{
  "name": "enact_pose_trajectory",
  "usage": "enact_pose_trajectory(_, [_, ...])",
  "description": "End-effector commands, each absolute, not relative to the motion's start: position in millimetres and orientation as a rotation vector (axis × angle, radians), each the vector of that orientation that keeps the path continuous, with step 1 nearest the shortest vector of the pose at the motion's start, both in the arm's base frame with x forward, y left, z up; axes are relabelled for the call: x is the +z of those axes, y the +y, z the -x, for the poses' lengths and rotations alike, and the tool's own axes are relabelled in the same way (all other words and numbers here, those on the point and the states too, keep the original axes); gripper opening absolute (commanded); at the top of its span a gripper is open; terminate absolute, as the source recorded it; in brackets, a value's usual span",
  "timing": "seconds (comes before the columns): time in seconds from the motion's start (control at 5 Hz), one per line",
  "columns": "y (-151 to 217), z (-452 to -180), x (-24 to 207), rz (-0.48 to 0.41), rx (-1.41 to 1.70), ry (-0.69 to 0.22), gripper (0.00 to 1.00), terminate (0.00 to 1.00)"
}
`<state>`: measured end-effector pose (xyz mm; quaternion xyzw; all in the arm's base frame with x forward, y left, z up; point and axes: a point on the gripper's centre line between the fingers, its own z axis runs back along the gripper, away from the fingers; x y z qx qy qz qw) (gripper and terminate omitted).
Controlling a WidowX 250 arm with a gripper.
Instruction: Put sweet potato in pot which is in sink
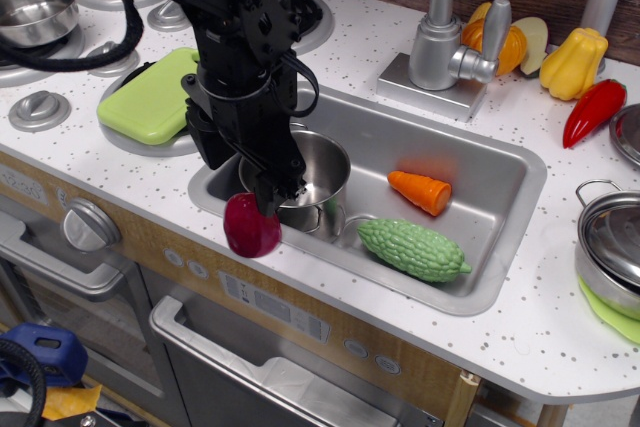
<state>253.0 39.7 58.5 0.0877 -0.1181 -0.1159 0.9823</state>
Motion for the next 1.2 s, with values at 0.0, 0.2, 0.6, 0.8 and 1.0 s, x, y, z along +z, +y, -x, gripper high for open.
enact_pose_trajectory(0.0, [39.7,-253.0,58.5,-0.176,-0.233,-0.238,1.0,0.0])
enact_pose_trajectory(0.2, [43.8,-255.5,49.7,-0.144,-0.239,-0.261,1.0,0.0])
enact_pose_trajectory(0.6, [49.0,-259.5,29.9,-0.127,-0.243,-0.317,1.0,0.0])
enact_pose_trajectory(0.8, [54.0,-260.0,21.5,-0.097,-0.24,-0.338,1.0,0.0])
enact_pose_trajectory(1.0, [55.5,-259.5,15.6,-0.078,-0.23,-0.351,1.0,0.0])
